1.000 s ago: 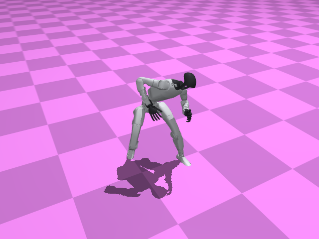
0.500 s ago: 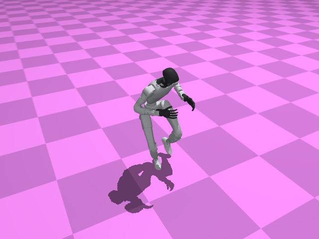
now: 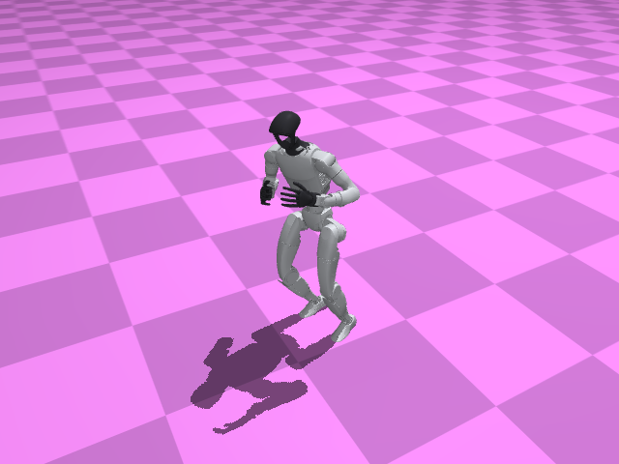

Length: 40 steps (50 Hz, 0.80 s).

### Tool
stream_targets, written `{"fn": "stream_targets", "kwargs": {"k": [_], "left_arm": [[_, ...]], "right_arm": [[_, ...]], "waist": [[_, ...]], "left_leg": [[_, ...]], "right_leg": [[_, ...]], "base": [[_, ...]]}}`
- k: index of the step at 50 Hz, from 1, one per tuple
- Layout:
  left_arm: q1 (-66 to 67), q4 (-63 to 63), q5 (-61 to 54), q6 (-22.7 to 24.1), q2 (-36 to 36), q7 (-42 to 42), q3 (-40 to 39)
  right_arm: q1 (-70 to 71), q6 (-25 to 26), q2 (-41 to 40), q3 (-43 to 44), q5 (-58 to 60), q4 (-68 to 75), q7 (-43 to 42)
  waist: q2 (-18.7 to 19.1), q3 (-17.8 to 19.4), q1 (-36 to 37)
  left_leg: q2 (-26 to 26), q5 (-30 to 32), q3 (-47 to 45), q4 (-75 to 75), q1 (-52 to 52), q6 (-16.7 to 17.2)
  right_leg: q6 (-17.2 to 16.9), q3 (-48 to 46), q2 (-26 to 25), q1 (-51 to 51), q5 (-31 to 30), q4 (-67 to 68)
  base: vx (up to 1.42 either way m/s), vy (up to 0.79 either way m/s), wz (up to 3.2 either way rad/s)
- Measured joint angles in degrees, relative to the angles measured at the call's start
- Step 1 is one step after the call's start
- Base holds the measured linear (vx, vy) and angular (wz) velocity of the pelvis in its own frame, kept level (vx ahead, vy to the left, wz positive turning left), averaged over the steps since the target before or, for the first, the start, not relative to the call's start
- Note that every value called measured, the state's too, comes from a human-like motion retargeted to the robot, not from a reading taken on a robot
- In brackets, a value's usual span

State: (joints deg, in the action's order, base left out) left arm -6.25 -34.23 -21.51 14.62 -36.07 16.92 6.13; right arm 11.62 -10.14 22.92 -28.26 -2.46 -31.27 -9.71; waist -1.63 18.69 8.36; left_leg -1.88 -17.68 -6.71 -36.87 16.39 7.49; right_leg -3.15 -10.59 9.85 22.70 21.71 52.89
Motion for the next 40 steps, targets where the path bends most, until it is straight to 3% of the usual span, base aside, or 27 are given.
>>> {"fn": "stream_targets", "kwargs": {"k": [3,5,7,9,10,13,15,18,20,22,25,28,30,33,36,40], "left_arm": [[1.0,-3.4,-1.9,0.6,2.1,4.8,2.7],[2.3,-4.8,-3.3,0.5,3.4,-1.9,4.4],[3.3,-4.3,-5.4,-0.9,4.4,-3.3,6.1],[4.6,-2.9,-4.1,-1.3,5.2,-4.7,7.2],[4.6,-1.8,-3.7,-1.6,5.7,-4.5,8.2],[1.5,3.3,-4.3,-2.4,6.7,-1.3,9.8],[1.1,5.4,-4.5,-3.1,7.4,-0.6,7.6],[7.8,2.4,-7.8,-1.1,8.3,0.0,0.8],[12.5,-1.4,-14.0,1.0,9.5,1.2,-1.4],[17.2,-3.7,-16.4,1.4,8.6,0.6,-2.3],[20.4,-4.5,-15.7,2.1,5.0,-0.9,-2.4],[20.3,-3.7,-9.8,1.5,2.4,-3.0,-3.5],[13.7,-2.6,-9.1,1.9,2.3,-4.4,-3.2],[1.2,3.5,-0.7,0.2,2.0,-4.0,1.3],[-10.6,8.5,1.2,0.2,2.9,1.9,9.7],[-24.1,7.0,4.1,1.4,4.5,3.4,14.1]], "right_arm": [[-6.8,-0.6,7.1,5.3,-4.1,-4.7,-1.9],[-10.6,-0.9,10.6,7.9,-4.9,-5.8,0.2],[-13.5,1.3,13.5,10.3,-6.2,-5.1,1.6],[-16.7,0.0,15.5,13.9,-3.2,-5.5,1.1],[-18.2,-0.7,15.1,14.6,-4.9,-5.2,-0.2],[-16.5,-0.7,14.7,15.5,-7.4,-1.3,-2.7],[-10.7,0.5,13.0,13.2,-9.2,3.0,-0.9],[-0.9,-1.6,9.3,11.0,-8.3,3.7,-4.0],[3.7,-1.5,7.5,10.9,-6.8,0.0,-5.2],[4.5,-0.8,5.6,11.2,-5.3,-4.1,-4.9],[3.8,-3.0,4.0,11.0,-4.2,-7.4,-6.0],[2.5,-2.7,3.9,8.1,-3.9,-6.9,-3.5],[6.4,-2.2,4.7,6.3,-4.4,-5.1,1.4],[6.1,-1.4,4.4,3.4,-7.6,0.8,5.4],[-3.1,-2.1,3.7,4.5,-5.3,4.6,1.0],[-11.7,-4.0,5.2,9.1,-5.0,-1.3,1.3]], "waist": [[1.1,-2.5,-4.6],[1.0,-4.9,-7.2],[-0.6,-6.5,-8.9],[-0.8,-7.4,-11.3],[-1.1,-7.2,-11.8],[0.4,-3.7,-11.3],[1.3,-0.1,-10.6],[0.6,3.6,-8.1],[-0.6,4.2,-4.9],[-2.8,1.6,-1.1],[-5.7,-2.3,3.7],[-5.8,-2.9,5.1],[-3.5,2.9,4.8],[-3.7,5.5,2.6],[-4.3,0.9,-1.6],[-3.4,-1.1,-6.6]], "left_leg": [[-1.8,7.0,-3.4,6.2,-5.1,0.9],[-2.8,11.8,-6.3,8.4,-6.9,2.1],[-1.9,16.7,-9.3,9.0,-8.4,1.0],[-3.6,17.6,-11.8,-0.1,-6.3,0.9],[-4.0,17.9,-12.4,-5.0,-5.3,0.9],[-4.8,15.1,-7.8,-23.4,2.0,0.6],[-3.7,9.9,-3.8,-31.4,6.2,-2.3],[-3.1,6.3,0.1,-34.9,9.0,-2.3],[-0.9,5.3,2.9,-30.6,9.9,-3.7],[1.0,5.1,4.7,-20.4,10.0,-5.2],[1.8,6.0,5.8,0.1,7.8,-4.7],[1.4,10.9,7.9,24.6,-1.0,-1.8],[-1.3,13.3,6.5,30.2,-6.0,0.3],[-0.7,8.9,3.5,22.9,-6.0,-2.6],[-0.2,-2.3,1.6,0.7,2.7,-3.3],[-1.2,-5.6,-1.8,0.3,-2.5,-2.0]], "right_leg": [[-3.9,-5.5,-1.6,-4.7,-4.2,-16.9],[-5.8,-9.4,-3.2,-7.4,-8.3,-28.3],[-7.7,-10.9,-3.3,-8.4,-12.4,-33.6],[-7.4,-11.2,-4.7,-10.6,-13.8,-37.0],[-7.6,-10.5,-4.8,-11.2,-13.0,-36.4],[-2.2,-2.5,-7.8,-11.5,-6.4,-31.7],[1.5,3.1,-10.3,-10.9,-3.0,-27.4],[1.1,12.1,-14.1,-13.0,-1.4,-23.6],[-1.5,17.6,-15.1,-16.3,-3.6,-26.5],[-5.7,21.3,-14.1,-19.0,-8.4,-31.0],[-10.2,24.3,-13.0,-22.5,-16.8,-36.4],[-10.9,27.2,-13.8,-26.5,-23.1,-38.1],[-7.9,24.6,-16.1,-25.9,-20.7,-28.3],[-4.0,17.6,-13.4,-14.6,-12.0,-2.4],[-1.6,10.2,-6.7,-2.7,-5.2,13.9],[1.0,1.7,-1.3,1.8,-0.5,8.6]], "base": [[0.36,-0.02,-2.27],[0.37,-0.10,-2.44],[0.37,-0.12,-2.50],[0.41,-0.10,-2.30],[0.37,-0.08,-2.51],[0.31,-0.03,-2.84],[0.32,-0.01,-3.09],[0.47,-0.03,-3.07],[0.61,-0.04,-2.64],[0.73,-0.01,-2.18],[0.76,0.03,-1.75],[0.71,0.10,-1.53],[0.61,0.19,-1.28],[0.52,0.22,-0.68],[0.61,0.19,0.00],[0.70,0.08,-0.62]]}}
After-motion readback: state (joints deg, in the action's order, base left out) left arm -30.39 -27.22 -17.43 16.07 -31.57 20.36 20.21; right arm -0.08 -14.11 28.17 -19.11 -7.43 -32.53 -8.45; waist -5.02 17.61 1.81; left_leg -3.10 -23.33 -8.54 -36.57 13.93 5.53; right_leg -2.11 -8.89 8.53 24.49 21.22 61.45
